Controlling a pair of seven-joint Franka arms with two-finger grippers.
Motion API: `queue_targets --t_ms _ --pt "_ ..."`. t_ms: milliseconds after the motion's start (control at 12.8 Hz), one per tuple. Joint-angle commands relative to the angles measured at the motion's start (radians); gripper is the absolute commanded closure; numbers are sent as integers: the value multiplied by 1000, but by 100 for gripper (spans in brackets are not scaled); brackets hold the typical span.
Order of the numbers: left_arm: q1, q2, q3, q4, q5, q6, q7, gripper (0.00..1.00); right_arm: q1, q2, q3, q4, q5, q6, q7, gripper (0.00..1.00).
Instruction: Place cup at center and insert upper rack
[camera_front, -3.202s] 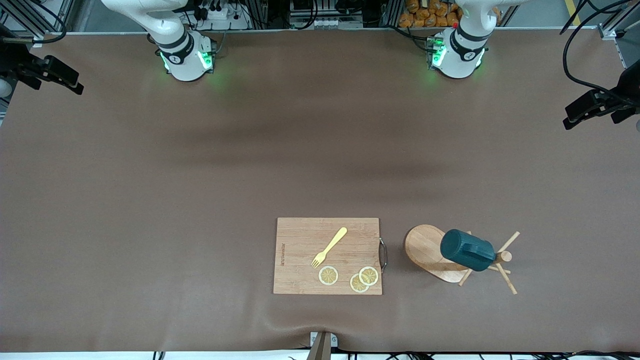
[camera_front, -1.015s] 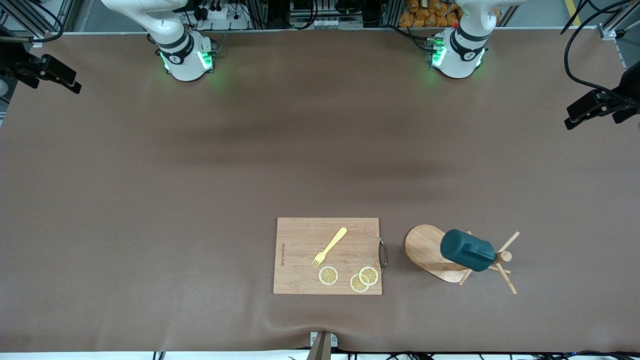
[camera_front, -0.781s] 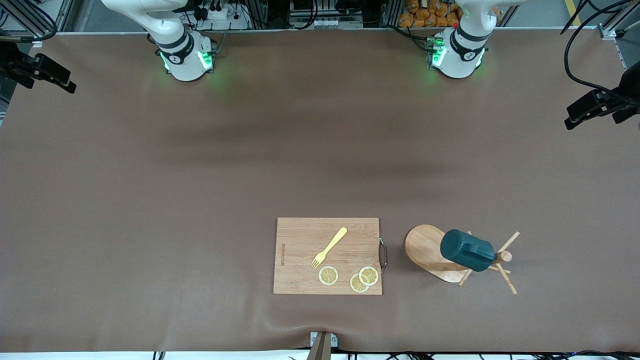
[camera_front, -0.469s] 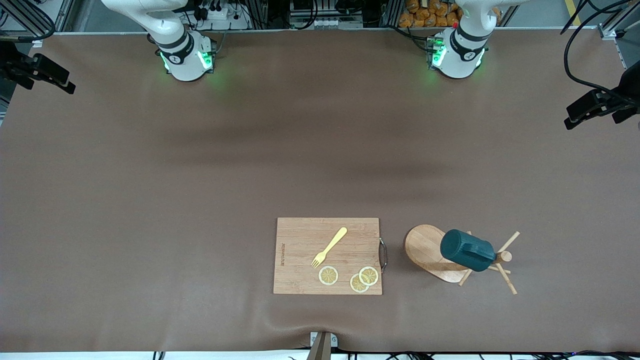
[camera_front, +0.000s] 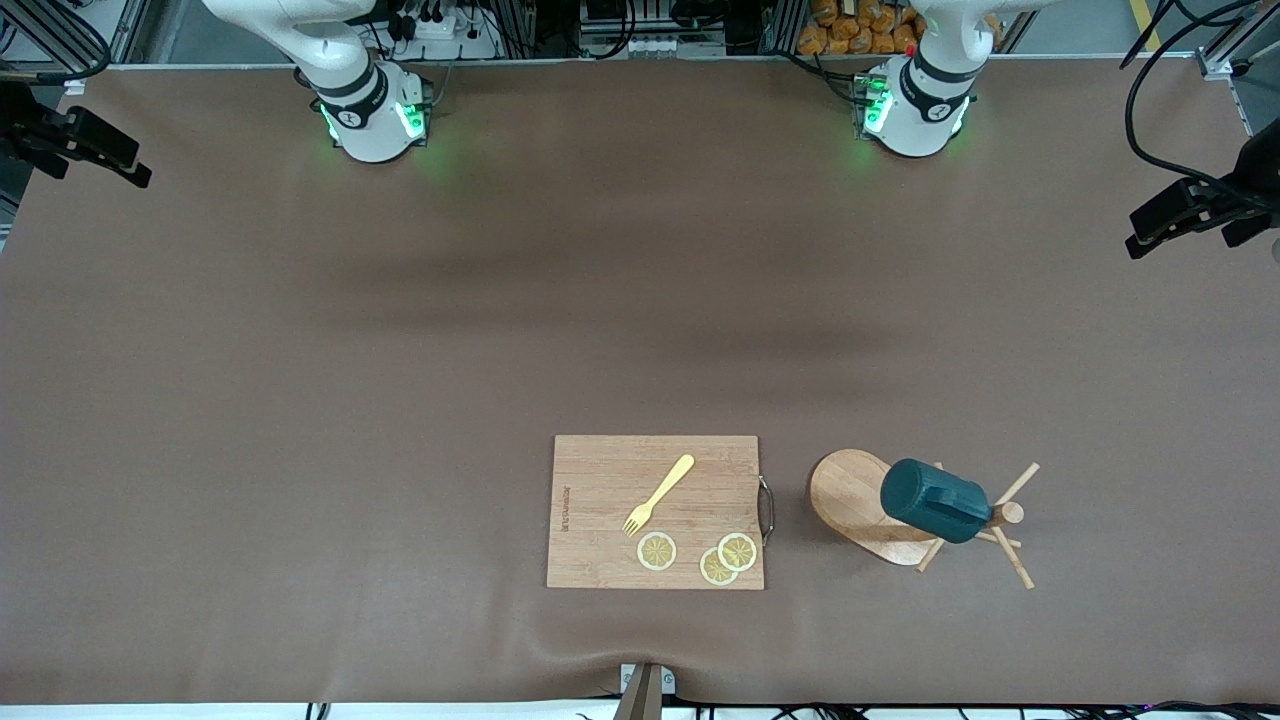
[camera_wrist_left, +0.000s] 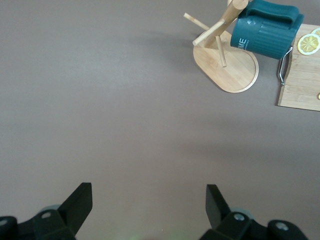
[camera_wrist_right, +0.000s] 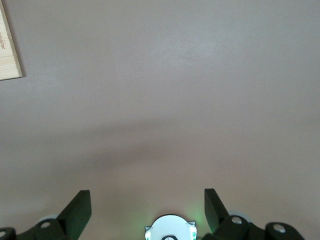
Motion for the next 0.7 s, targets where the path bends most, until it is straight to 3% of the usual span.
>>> queue_targets --t_ms 0,625 --pt "0 -21 -20 -8 -4 -3 19 0 -19 -11 11 7 17 -2 -18 0" --pt "4 -20 -31 -8 -4 -3 16 0 -10 -16 21 5 19 13 -15 0"
